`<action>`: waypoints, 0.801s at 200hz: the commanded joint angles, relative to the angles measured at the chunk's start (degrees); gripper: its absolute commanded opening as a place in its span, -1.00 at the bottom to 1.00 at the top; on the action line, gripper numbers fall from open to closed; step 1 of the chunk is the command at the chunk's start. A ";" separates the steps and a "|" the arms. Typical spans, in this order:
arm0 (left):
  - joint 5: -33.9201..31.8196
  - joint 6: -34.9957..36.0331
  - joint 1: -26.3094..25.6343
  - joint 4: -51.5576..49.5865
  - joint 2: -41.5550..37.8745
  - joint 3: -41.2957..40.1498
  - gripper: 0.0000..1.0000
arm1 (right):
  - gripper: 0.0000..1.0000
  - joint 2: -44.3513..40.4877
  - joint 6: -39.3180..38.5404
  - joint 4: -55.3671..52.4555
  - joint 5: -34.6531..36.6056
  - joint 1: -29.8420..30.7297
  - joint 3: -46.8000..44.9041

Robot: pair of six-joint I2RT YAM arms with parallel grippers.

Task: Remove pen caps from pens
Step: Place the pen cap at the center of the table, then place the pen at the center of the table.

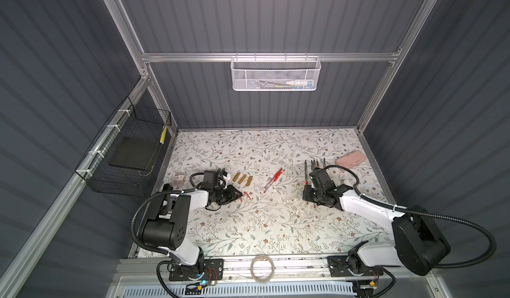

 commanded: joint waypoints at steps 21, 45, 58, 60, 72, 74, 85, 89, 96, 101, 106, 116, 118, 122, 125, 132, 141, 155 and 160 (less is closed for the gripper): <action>-2.34 -0.25 -0.13 -2.87 -1.72 1.52 -0.25 | -1.00 2.84 -2.45 -1.79 -1.38 -2.18 2.93; -2.51 -0.12 -0.03 -5.22 -3.49 2.94 -0.12 | -1.00 4.34 -2.74 -2.43 -1.39 -2.96 3.91; -2.27 -0.18 0.19 -6.14 -4.63 2.98 -0.01 | -1.00 4.95 -2.83 -2.12 -0.99 -3.33 3.91; -2.19 -0.16 0.27 -6.12 -4.82 2.97 0.00 | -1.00 5.13 -2.83 -2.16 -0.94 -3.35 3.91; -1.80 -0.23 0.81 -6.11 -5.97 2.96 0.07 | -1.00 6.15 -2.86 -2.31 -0.96 -3.79 4.37; -1.79 -0.17 0.89 -6.12 -6.21 3.01 0.08 | -1.00 6.34 -2.88 -2.38 -1.02 -3.86 4.46; -1.93 0.15 1.69 -6.65 -6.90 3.77 0.13 | -1.00 7.21 -2.87 -2.84 -1.04 -4.15 4.94; -2.13 0.54 2.01 -7.12 -7.14 4.23 0.16 | -1.00 7.40 -2.83 -2.92 -1.09 -4.22 5.08; -2.35 1.47 2.46 -7.70 -7.62 5.13 0.20 | -1.00 7.86 -3.05 -2.80 -0.73 -4.24 5.22; -2.40 2.08 2.87 -7.55 -7.97 5.63 0.25 | -1.00 8.19 -3.12 -2.78 -0.54 -4.33 5.35; -2.40 2.72 3.44 -7.48 -8.35 6.13 0.29 | -1.00 8.59 -3.18 -2.78 -0.26 -4.33 5.54; -2.31 2.79 5.02 -6.95 -9.11 6.79 0.34 | -1.00 9.31 -3.30 -3.01 0.00 -4.35 6.15; -2.27 2.63 5.43 -6.77 -9.17 6.89 0.36 | -1.00 9.45 -3.34 -3.10 0.02 -4.37 6.36; -2.16 2.40 6.19 -6.53 -9.34 7.06 0.39 | -1.00 9.71 -3.40 -3.29 0.11 -4.35 6.58; -2.02 2.23 6.87 -6.48 -9.50 7.21 0.41 | -1.00 9.95 -3.37 -3.42 0.16 -4.33 6.74; -1.87 1.99 8.34 -6.56 -9.81 7.59 0.45 | -1.00 10.40 -3.36 -3.55 0.24 -4.35 6.98; -2.32 1.91 9.71 -6.77 -10.36 7.58 0.50 | -1.00 10.92 -3.30 -3.40 0.43 -4.33 7.14; -3.39 3.34 10.74 -7.35 -10.95 7.29 0.57 | -0.99 11.79 -3.27 -3.39 0.83 -4.43 7.56; -3.56 3.84 10.99 -7.24 -11.06 7.27 0.60 | -0.99 12.07 -3.30 -3.58 0.87 -4.49 7.80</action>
